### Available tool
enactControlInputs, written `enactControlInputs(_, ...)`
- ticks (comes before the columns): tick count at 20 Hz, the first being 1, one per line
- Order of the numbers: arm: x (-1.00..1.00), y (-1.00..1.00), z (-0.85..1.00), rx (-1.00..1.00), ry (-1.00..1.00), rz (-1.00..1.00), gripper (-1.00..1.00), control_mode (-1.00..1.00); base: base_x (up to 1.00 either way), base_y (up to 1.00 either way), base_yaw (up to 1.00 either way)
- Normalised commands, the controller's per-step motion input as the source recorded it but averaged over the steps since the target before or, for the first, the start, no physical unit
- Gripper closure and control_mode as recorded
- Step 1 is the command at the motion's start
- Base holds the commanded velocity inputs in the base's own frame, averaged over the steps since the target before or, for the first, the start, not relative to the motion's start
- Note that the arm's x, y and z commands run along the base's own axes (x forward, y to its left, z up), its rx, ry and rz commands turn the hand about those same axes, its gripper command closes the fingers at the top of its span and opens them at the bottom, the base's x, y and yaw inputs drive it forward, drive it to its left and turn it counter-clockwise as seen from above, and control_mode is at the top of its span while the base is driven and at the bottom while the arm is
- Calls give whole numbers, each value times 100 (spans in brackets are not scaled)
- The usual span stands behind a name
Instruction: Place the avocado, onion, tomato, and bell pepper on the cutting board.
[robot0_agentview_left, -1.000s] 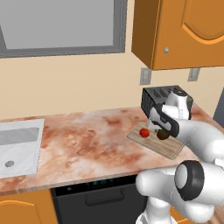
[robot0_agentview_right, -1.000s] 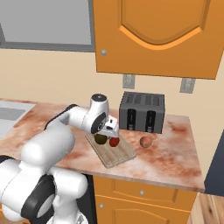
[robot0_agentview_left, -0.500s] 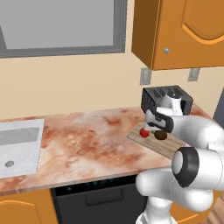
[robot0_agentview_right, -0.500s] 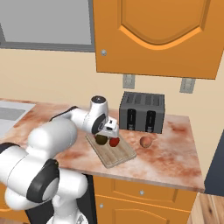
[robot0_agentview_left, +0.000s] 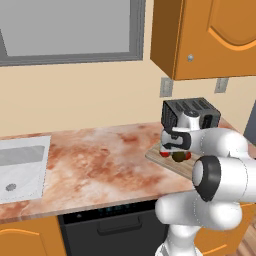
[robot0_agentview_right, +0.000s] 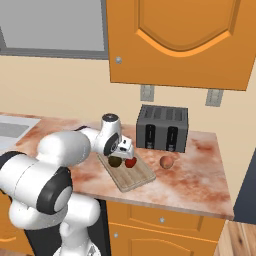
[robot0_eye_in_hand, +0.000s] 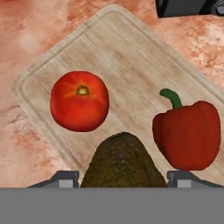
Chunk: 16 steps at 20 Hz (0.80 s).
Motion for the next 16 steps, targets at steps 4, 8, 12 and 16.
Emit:
enactControlInputs(4, 9, 0, -29, 0, 0, 0, 100, -100, 0, 0, 0)
enactControlInputs(8, 11, 0, -23, 0, 0, 0, 100, -100, 0, 0, 0)
enactControlInputs(12, 8, 0, -18, 0, 0, 0, 100, -100, 0, 0, 0)
enactControlInputs(16, 10, 0, -20, -1, 0, 0, 100, -100, 0, 0, 0)
